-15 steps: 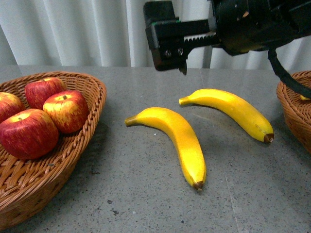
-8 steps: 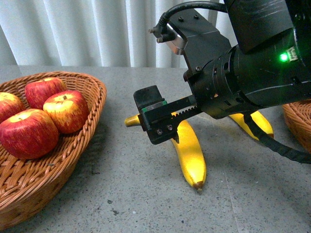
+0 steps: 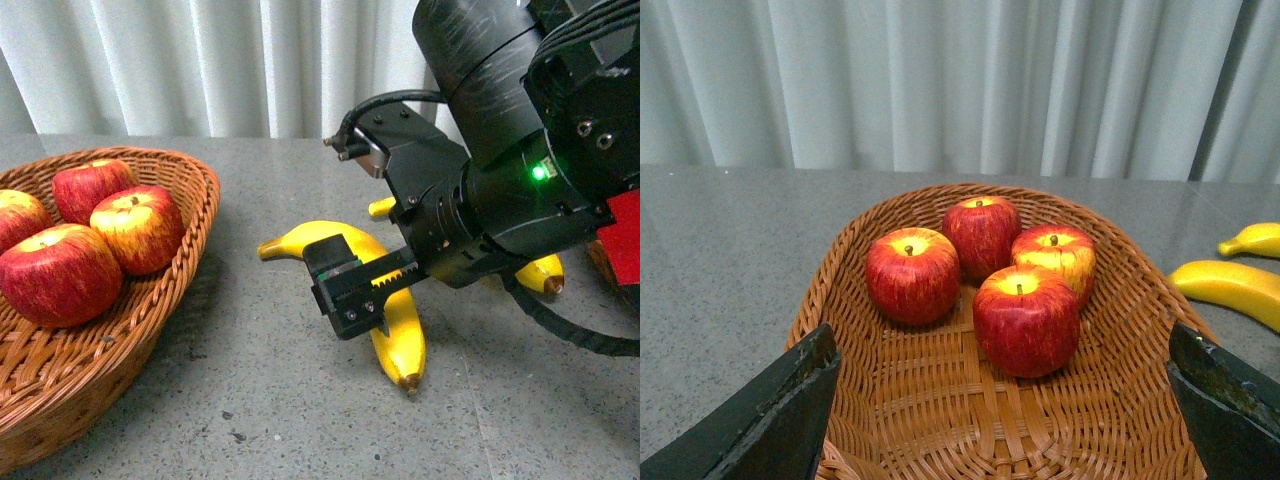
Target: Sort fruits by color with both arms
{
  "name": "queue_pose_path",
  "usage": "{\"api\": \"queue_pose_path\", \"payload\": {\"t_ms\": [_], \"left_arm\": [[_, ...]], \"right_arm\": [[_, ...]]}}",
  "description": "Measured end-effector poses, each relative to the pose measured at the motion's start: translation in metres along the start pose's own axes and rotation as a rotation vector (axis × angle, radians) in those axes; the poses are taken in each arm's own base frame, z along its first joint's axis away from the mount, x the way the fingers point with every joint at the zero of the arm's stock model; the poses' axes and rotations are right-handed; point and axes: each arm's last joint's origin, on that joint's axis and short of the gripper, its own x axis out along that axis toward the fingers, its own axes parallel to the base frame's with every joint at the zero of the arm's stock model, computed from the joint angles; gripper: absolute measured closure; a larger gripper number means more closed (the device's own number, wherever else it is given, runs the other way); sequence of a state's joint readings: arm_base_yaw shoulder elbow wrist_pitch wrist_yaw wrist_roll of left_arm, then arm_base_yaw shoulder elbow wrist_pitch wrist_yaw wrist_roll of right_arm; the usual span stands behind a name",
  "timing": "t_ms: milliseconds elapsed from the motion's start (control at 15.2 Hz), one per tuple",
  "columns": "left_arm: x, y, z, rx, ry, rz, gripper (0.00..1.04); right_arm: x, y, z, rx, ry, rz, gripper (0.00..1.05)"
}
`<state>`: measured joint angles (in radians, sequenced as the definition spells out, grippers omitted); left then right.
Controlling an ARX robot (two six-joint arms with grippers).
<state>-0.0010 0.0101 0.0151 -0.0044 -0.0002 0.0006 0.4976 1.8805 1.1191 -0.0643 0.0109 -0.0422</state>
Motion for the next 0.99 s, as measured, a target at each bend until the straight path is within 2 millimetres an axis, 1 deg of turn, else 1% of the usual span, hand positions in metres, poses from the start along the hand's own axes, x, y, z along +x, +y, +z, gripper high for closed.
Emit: {"api": "queue_pose_path", "payload": {"t_ms": [131,394,591,657,788,854,985], "left_arm": [[0.000,0.000,0.000,0.000,0.000,0.000,0.07],[0.000,0.000,0.000,0.000,0.000,0.000,0.07],[0.000,0.000,0.000,0.000,0.000,0.000,0.07],[0.000,0.000,0.000,0.000,0.000,0.000,0.07],[0.000,0.000,0.000,0.000,0.000,0.000,0.07],[0.000,0.000,0.000,0.000,0.000,0.000,0.07],[0.000,0.000,0.000,0.000,0.000,0.000,0.07]], "right_arm": [[0.007,0.001,-0.006,-0.002,0.035,0.002,0.07],[0.008,0.006,-0.009,-0.020,0.040,-0.003,0.07],[0.008,0.010,-0.009,-0.031,0.040,0.017,0.37],[0.007,0.010,-0.008,-0.031,0.040,0.016,0.50],[0.003,0.002,-0.005,-0.014,0.027,0.016,0.69],[0.000,-0.006,-0.002,0.006,0.017,0.004,0.72],[-0.017,-0.029,0.015,0.054,-0.053,-0.027,0.72]]}}
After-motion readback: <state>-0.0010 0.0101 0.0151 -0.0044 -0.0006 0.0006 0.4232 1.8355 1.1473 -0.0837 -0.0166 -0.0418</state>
